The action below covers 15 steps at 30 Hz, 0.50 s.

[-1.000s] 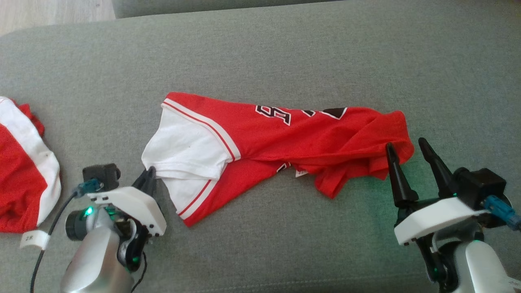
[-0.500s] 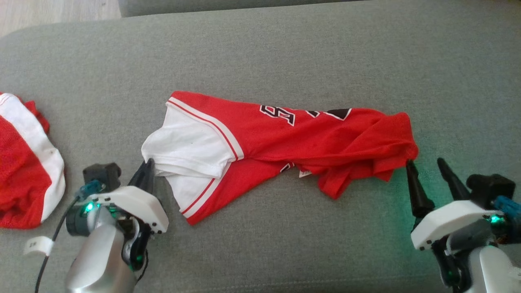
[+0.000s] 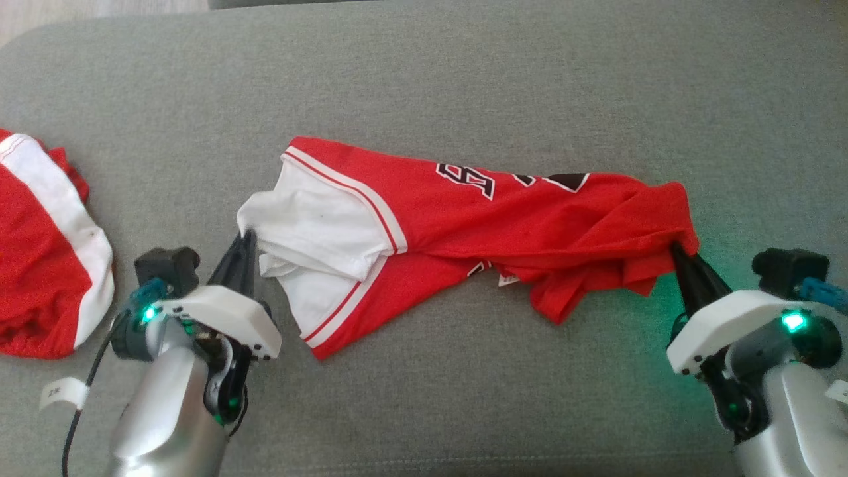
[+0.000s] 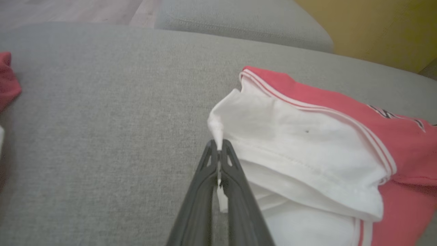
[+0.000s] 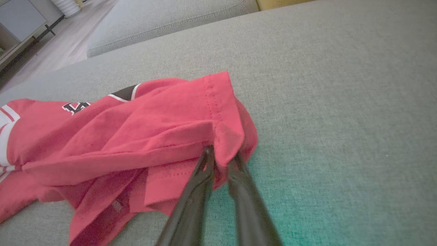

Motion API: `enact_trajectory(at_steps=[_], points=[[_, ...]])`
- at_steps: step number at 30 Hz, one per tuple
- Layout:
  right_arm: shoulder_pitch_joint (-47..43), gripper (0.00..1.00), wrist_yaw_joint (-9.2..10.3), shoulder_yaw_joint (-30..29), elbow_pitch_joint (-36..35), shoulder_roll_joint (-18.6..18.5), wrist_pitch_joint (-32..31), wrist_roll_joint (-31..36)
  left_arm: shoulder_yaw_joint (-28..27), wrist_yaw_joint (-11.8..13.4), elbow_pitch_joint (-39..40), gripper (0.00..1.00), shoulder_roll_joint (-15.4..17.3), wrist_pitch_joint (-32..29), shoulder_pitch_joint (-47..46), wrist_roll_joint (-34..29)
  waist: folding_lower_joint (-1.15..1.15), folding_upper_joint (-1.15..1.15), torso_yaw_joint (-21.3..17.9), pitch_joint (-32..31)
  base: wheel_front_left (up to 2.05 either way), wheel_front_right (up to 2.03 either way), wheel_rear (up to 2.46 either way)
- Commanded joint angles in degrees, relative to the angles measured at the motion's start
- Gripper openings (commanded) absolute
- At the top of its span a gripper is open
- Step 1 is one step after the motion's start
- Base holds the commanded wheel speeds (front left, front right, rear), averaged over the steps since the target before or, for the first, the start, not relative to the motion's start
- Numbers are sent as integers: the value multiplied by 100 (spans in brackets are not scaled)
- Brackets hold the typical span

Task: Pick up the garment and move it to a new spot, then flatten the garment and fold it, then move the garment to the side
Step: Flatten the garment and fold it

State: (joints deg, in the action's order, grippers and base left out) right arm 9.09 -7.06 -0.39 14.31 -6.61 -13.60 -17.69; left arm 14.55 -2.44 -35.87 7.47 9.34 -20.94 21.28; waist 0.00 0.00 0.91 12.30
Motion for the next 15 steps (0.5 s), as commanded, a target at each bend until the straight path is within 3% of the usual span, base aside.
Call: enact_trajectory(at_steps=[1, 7, 15], points=[[224, 0, -43, 136, -243, -136, 100, -62, -167, 37, 273, 0, 142, 126, -243, -7, 0, 0, 17, -12, 0, 0, 0], [274, 0, -43, 49, -817, -315, 493, -11, -282, 118, 1047, 0, 270, 368, -153, -26, 0, 0, 14, -119, 0, 0, 0], [516, 0, -43, -136, -1870, -491, 683, 137, -415, 367, 2724, 0, 476, 390, -154, -165, 0, 0, -27, -370, 0, 0, 0]])
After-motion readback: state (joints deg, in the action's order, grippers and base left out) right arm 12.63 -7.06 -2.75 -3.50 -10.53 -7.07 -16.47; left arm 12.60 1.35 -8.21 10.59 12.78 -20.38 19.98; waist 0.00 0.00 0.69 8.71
